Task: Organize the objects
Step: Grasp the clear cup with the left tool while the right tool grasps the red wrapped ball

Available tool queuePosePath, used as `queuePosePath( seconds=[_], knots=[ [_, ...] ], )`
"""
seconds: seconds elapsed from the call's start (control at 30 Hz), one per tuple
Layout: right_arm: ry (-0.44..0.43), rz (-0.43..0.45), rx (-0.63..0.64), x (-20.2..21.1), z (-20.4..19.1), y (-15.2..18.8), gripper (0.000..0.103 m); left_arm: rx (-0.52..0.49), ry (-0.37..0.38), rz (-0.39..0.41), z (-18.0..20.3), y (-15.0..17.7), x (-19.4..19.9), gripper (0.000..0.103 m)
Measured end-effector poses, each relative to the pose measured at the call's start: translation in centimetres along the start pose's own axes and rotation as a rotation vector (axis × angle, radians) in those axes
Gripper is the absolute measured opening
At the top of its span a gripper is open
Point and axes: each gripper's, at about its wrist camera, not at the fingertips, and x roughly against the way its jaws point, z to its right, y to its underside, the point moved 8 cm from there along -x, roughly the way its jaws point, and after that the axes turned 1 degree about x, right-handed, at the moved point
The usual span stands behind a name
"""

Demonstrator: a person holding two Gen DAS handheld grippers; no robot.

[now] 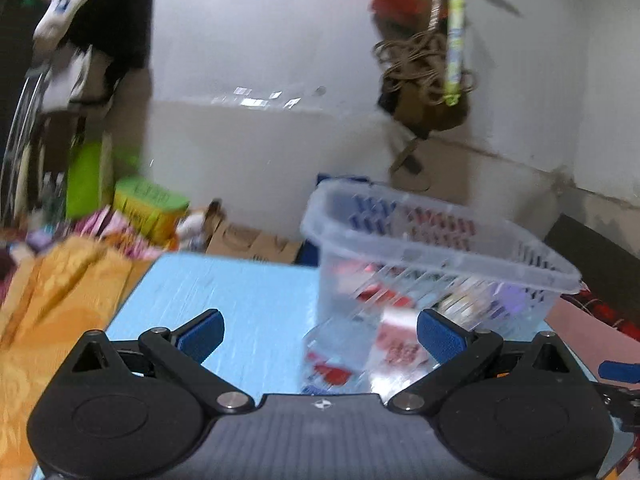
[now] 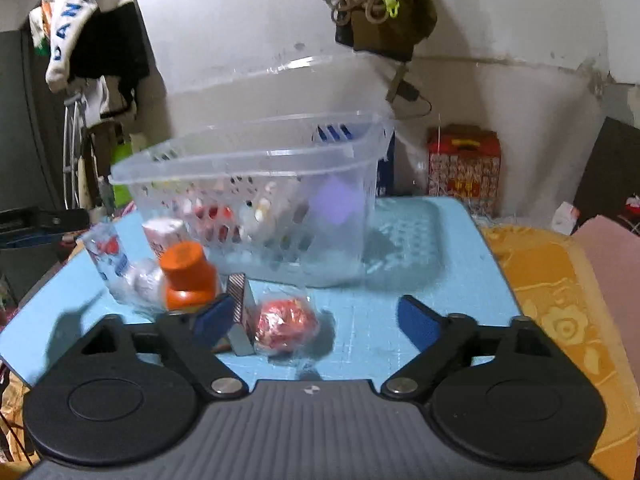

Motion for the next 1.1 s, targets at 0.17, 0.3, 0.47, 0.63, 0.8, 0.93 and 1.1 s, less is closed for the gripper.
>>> queuePosePath(
  seconds=[0.17, 0.3, 0.47, 0.63, 0.8, 0.93, 1.1],
  knots=[
    [-0.011, -0.049, -0.006, -2.4, -0.5, 0.1, 0.067, 0.047, -0.033, -0.02, -1.9, 0.8, 0.0, 0.103],
    [-0.045, -0.083, -0.029, -3.9, -0.9, 0.8, 0.063, 0.046, -0.042, -0.043, -1.9, 1.4, -0.5, 0.103],
    [-0.044, -0.119, -0.009, -4.3, -0.7, 1.5, 0.047, -0.001, -0.044, -0.044, -1.0, 2.0, -0.7, 0.103],
    [-0.047, -0.121, -0.022, -3.0, 0.0, 1.8, 0.047, -0.011, -0.058, -0.052, -0.8, 2.2, -1.5, 0.103],
    [-0.052, -0.112, -0.004, -2.3, -0.2, 1.6, 0.047, -0.038, -0.086, -0.072, -0.1, 2.6, -2.8, 0.1],
    [-0.064, -0.107, 0.004, -2.1, -0.7, 1.5, 0.047, -0.062, -0.101, -0.079, 0.2, 2.8, -3.5, 0.093],
    [-0.061, -0.108, 0.021, -2.1, -0.7, 1.6, 0.047, -0.091, -0.112, -0.095, -0.1, 3.4, -3.5, 0.043]
  ],
)
